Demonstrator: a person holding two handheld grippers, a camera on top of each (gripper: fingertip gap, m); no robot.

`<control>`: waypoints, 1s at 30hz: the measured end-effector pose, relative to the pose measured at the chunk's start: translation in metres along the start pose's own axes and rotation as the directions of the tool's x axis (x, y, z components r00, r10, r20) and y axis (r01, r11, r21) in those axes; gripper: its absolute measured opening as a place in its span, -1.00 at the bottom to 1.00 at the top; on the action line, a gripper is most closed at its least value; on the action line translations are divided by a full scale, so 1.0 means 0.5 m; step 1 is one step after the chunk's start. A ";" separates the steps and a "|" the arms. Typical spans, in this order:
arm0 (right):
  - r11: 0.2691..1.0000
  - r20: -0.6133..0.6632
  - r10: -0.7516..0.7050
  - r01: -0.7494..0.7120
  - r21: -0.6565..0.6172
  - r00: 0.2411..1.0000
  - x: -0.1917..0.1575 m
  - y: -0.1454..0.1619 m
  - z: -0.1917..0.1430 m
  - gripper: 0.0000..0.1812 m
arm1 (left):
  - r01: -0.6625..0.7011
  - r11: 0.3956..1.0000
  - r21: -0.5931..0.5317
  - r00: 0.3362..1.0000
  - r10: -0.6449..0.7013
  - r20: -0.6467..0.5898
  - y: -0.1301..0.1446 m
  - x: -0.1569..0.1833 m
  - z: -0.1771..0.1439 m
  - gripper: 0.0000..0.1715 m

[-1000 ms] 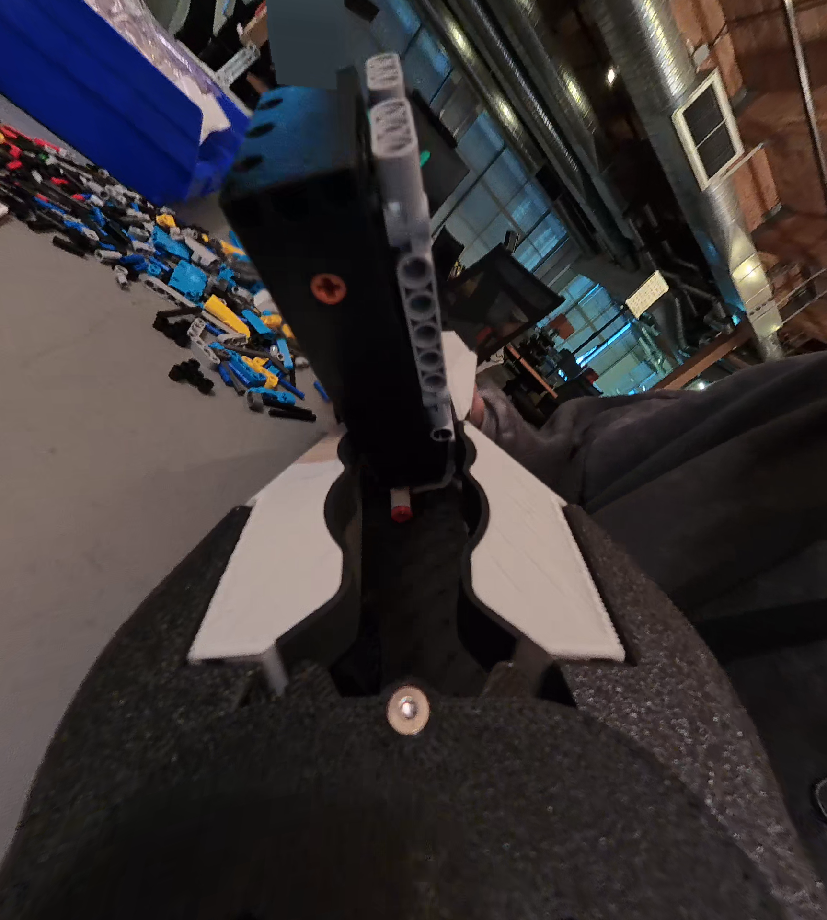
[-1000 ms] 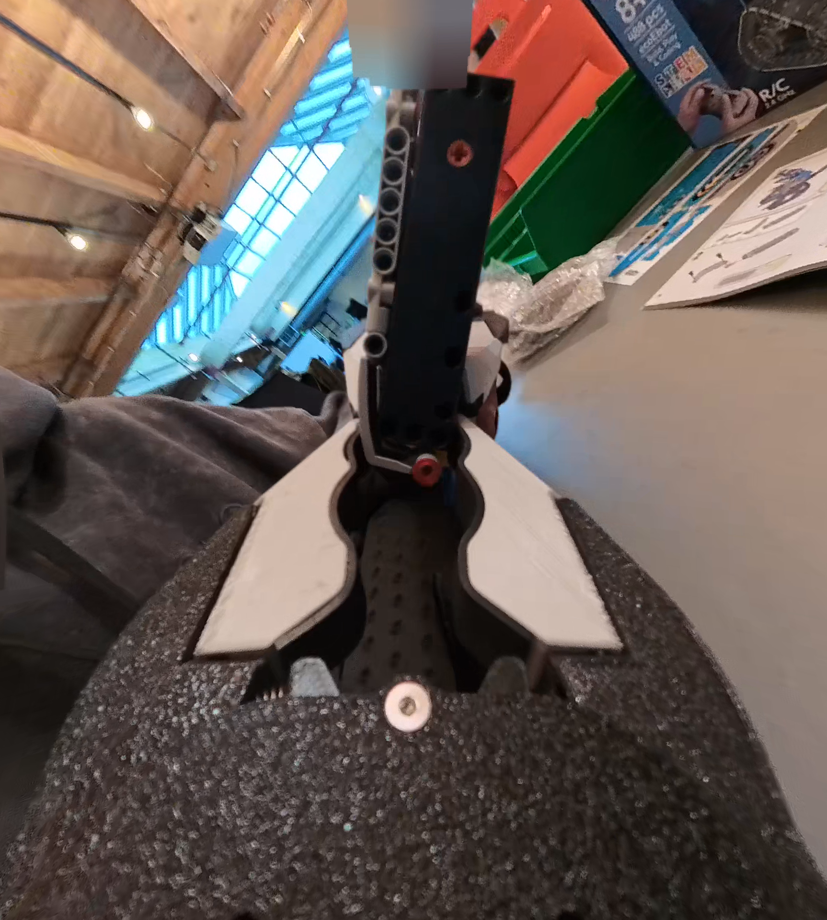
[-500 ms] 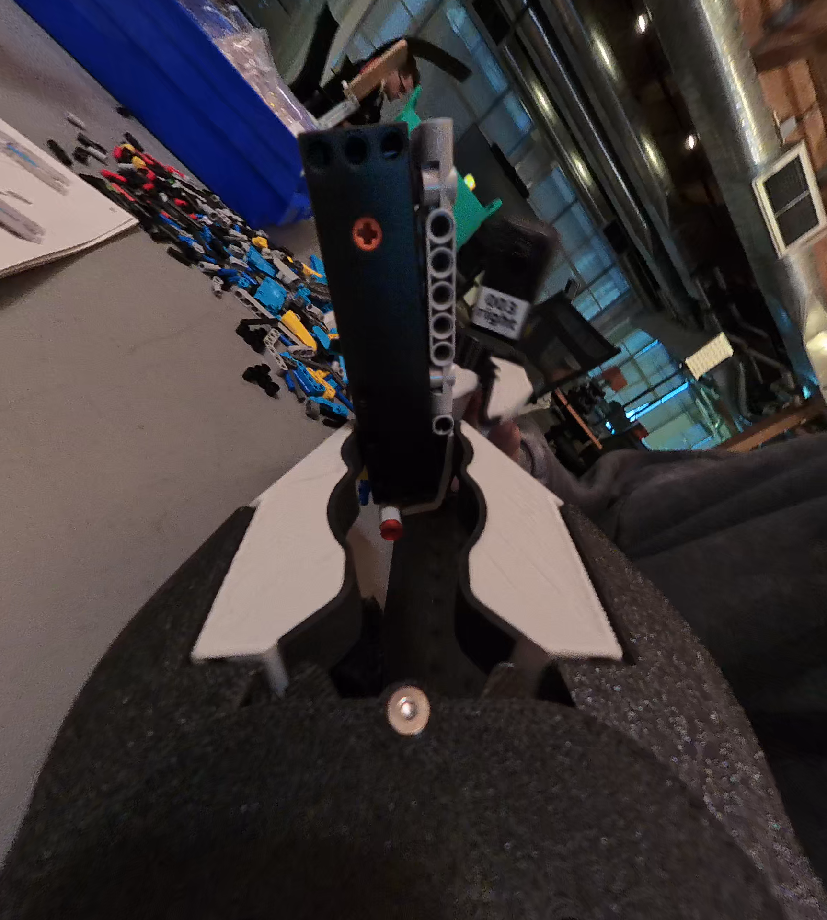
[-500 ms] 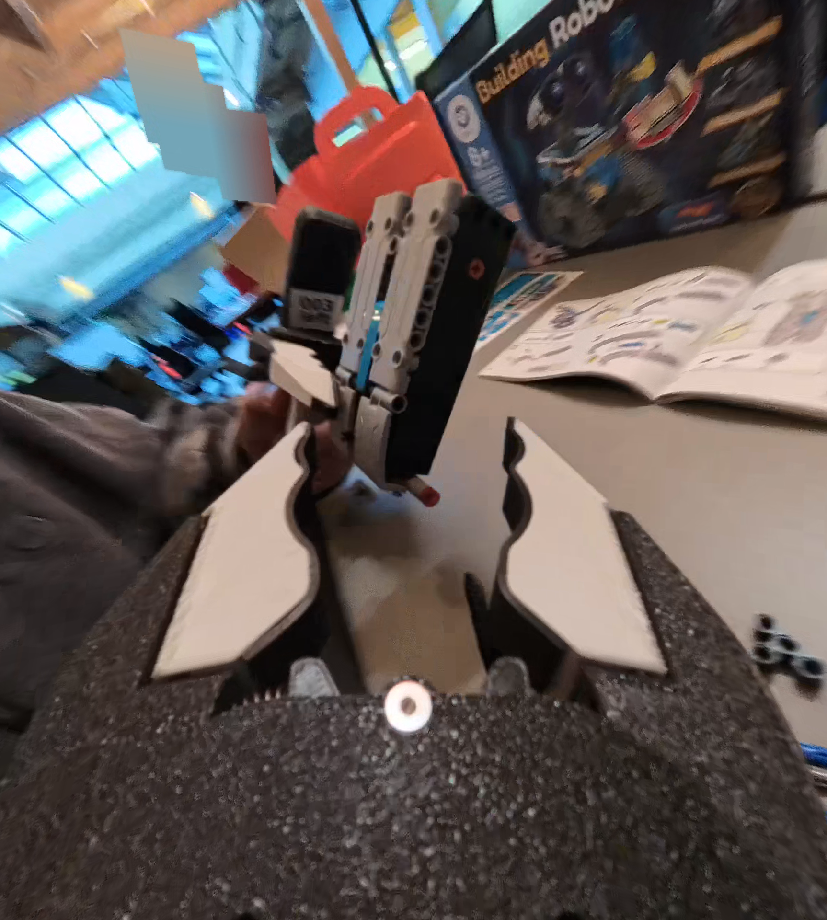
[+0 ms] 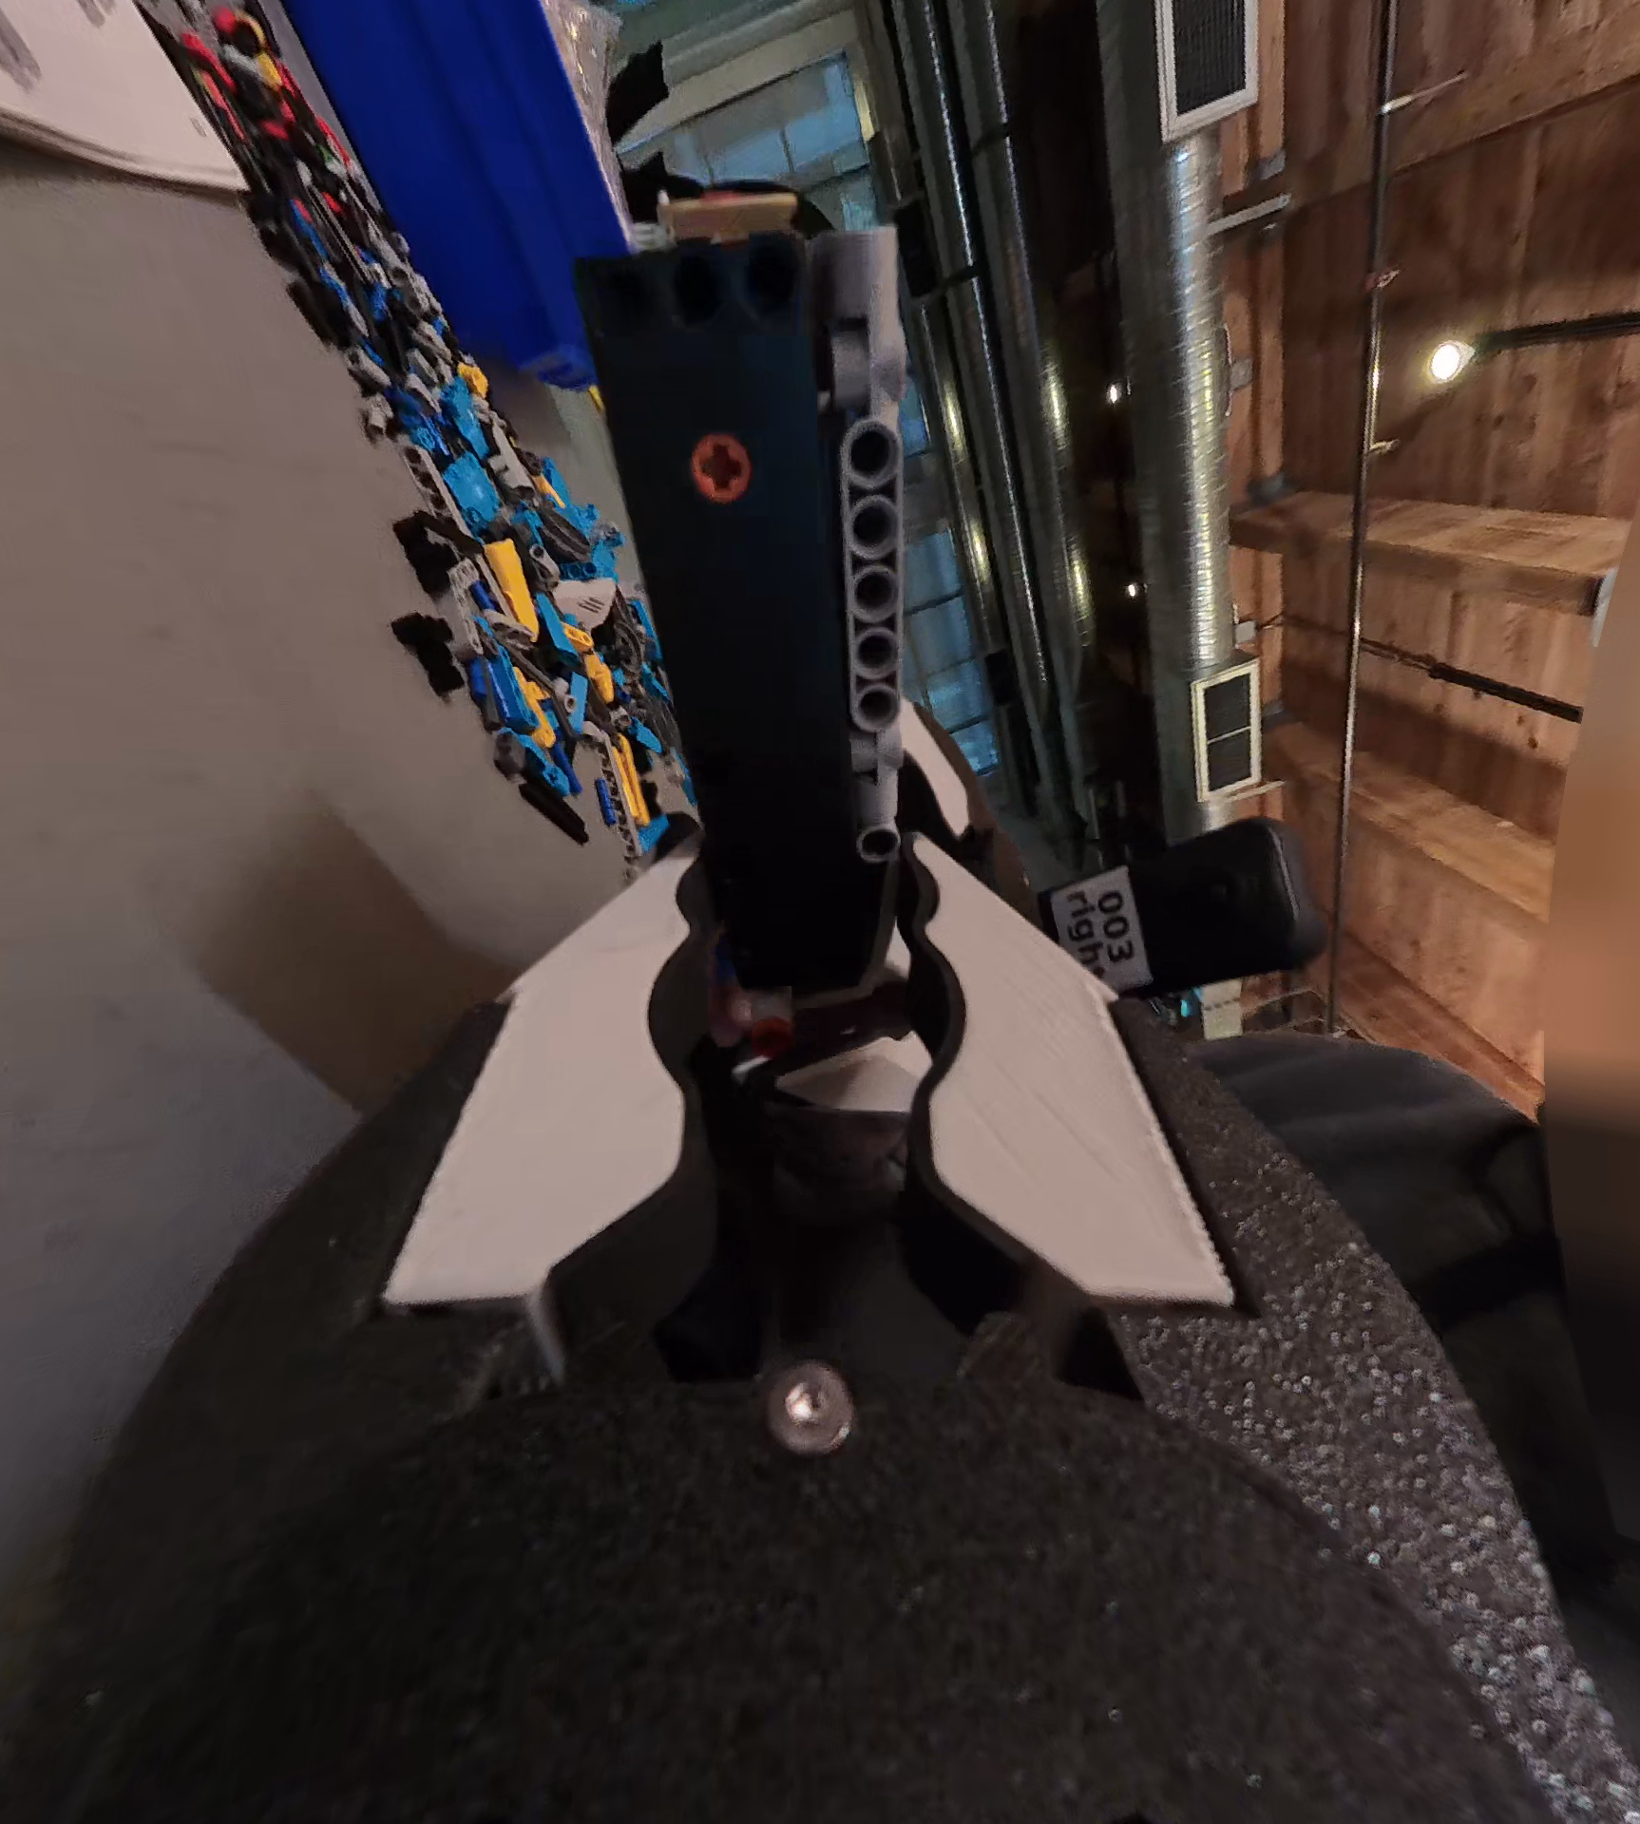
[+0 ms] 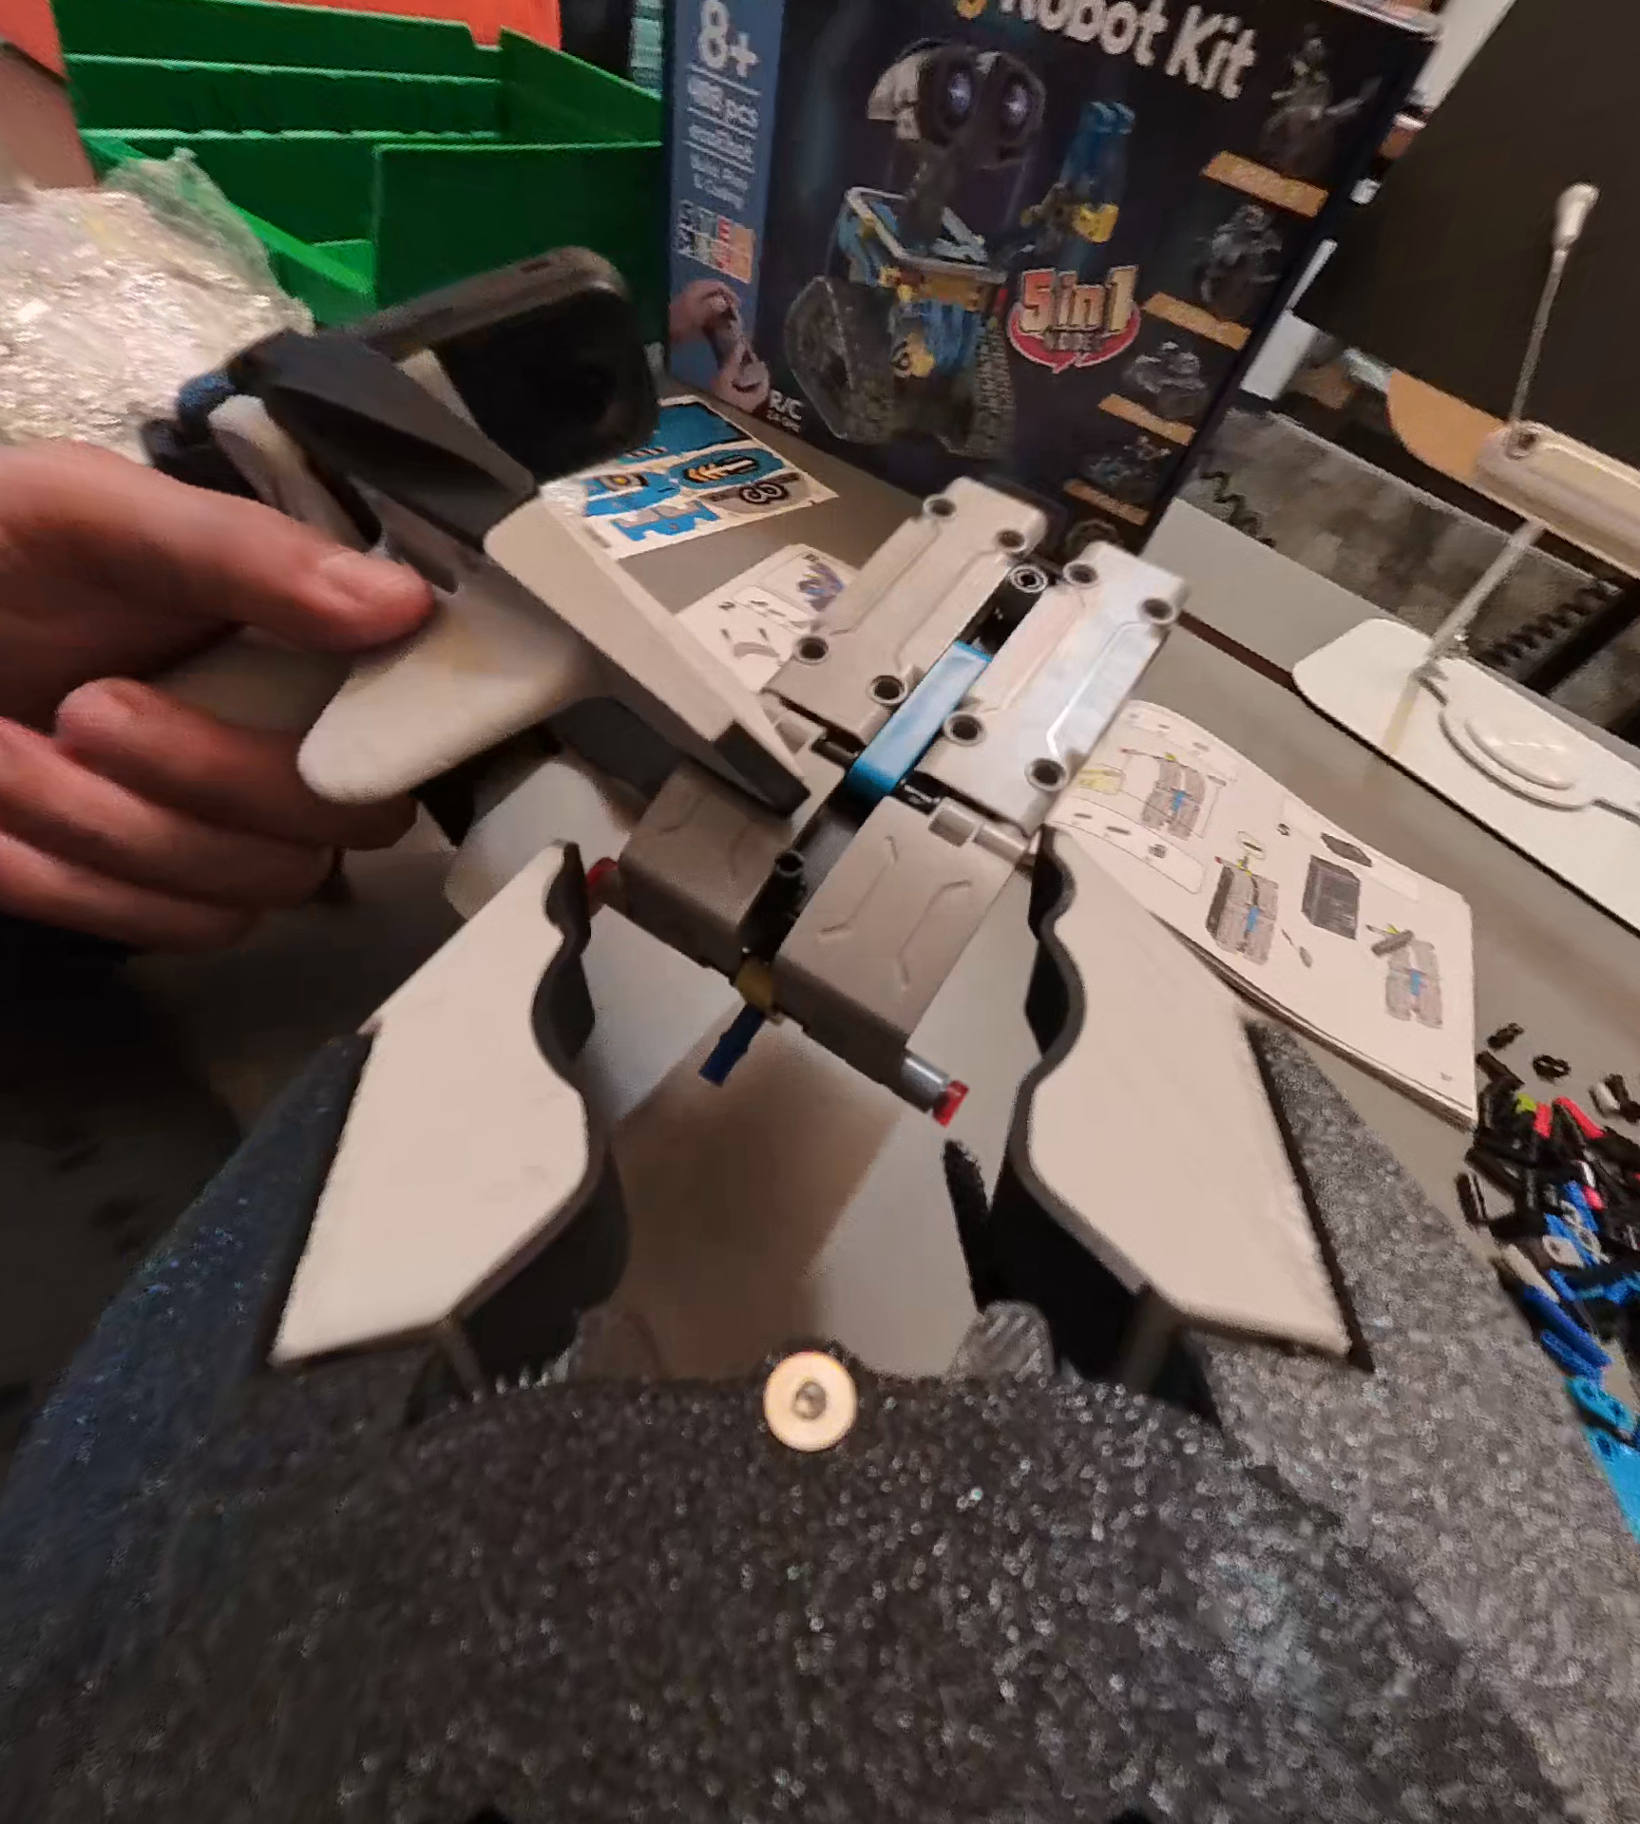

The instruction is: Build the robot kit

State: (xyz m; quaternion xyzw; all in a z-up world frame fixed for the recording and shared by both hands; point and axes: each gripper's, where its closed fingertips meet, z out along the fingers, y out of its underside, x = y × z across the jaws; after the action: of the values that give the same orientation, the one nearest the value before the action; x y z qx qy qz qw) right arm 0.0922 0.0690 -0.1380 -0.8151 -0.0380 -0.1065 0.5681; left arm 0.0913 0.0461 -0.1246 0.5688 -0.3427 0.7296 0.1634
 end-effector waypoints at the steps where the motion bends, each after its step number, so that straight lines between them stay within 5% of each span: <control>1: 1.000 0.036 -0.012 0.012 0.013 0.999 -0.002 -0.001 -0.002 -0.02 | 0.010 1.000 -0.011 1.000 -0.010 -0.014 0.003 0.002 0.000 -0.61; 10: 0.988 0.514 -0.144 0.092 0.125 0.846 -0.019 0.031 -0.063 -0.12 | 0.012 0.962 -0.271 0.997 -0.034 -0.075 0.087 0.010 0.026 -0.62; 14: 0.988 0.499 -0.150 0.111 0.108 0.854 -0.013 0.052 -0.055 -0.13 | -0.023 0.972 -0.235 1.000 0.022 -0.008 0.064 -0.016 0.022 -0.47; 24: 0.996 0.560 -0.081 0.050 0.070 0.825 -0.029 0.060 -0.071 -0.14 | 0.169 0.959 -0.227 0.983 -0.180 -0.027 0.030 -0.044 -0.002 -0.26; 30: 0.996 0.604 -0.076 0.034 0.081 0.793 -0.041 0.059 -0.083 -0.14 | 0.095 0.961 -0.261 0.990 -0.119 -0.078 0.033 -0.019 -0.004 -0.49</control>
State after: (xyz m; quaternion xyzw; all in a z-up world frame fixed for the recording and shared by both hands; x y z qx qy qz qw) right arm 0.0721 0.0212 -0.1556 -0.7856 -0.2452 0.1448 0.5493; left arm 0.0821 0.0373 -0.1390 0.5261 -0.3951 0.6948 0.2907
